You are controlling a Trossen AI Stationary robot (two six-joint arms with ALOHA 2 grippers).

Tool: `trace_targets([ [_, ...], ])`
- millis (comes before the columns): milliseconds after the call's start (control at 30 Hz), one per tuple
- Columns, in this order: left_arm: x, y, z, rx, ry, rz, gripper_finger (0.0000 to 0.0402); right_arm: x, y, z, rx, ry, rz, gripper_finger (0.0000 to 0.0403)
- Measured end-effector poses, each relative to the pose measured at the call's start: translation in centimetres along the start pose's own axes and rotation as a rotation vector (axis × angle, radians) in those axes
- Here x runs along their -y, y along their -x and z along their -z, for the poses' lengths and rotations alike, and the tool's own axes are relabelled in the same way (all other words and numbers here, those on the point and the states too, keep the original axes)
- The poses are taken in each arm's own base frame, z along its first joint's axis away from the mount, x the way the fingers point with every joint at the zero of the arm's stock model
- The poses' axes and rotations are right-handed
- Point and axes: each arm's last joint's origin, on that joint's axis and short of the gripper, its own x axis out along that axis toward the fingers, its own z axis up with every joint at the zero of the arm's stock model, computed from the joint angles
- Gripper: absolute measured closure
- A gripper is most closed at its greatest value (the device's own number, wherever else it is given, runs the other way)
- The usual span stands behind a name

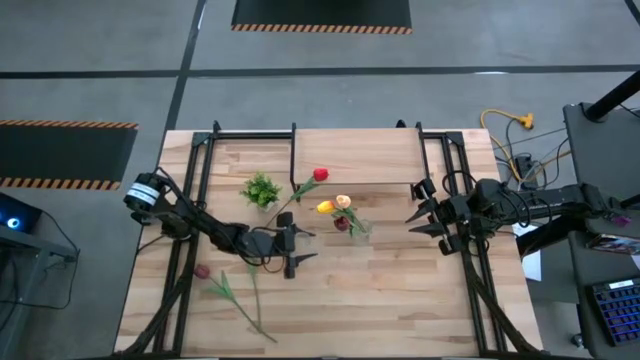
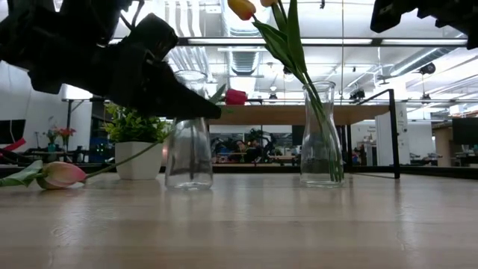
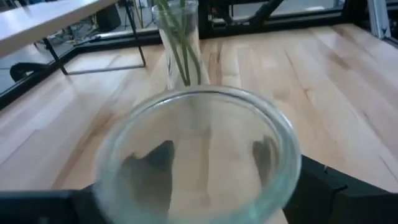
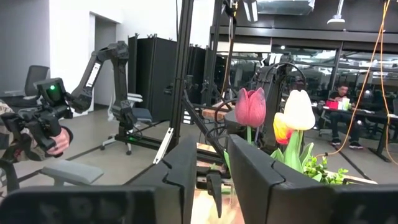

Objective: Pick and place flowers into a vace then onto a shelf
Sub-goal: Adjust the left transparent vase, then put the red tulip into the left transparent vase

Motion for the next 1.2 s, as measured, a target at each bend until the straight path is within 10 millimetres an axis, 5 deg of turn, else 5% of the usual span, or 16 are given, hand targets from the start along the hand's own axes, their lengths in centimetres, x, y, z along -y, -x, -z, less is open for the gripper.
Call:
trace_targets([
  [433, -0.6, 1.5, -2.5, 0.041, -0.002, 0.002, 0.0124, 0.0, 0.0, 0.0, -0.004, -0.001, 0.000, 0.0322],
  [867, -2.8, 6.6, -7.1, 0.085, 0.022, -0.004, 0.0124, 0.0, 0.0, 0.2, -0.019, 0.007, -0.001, 0.0317],
  [1200, -4.6, 9.2, -7.7, 0.040, 0.032, -0.231, 0.0124, 0.0, 0.0, 0.2, -0.021, 0.007, -0.001, 0.0330],
])
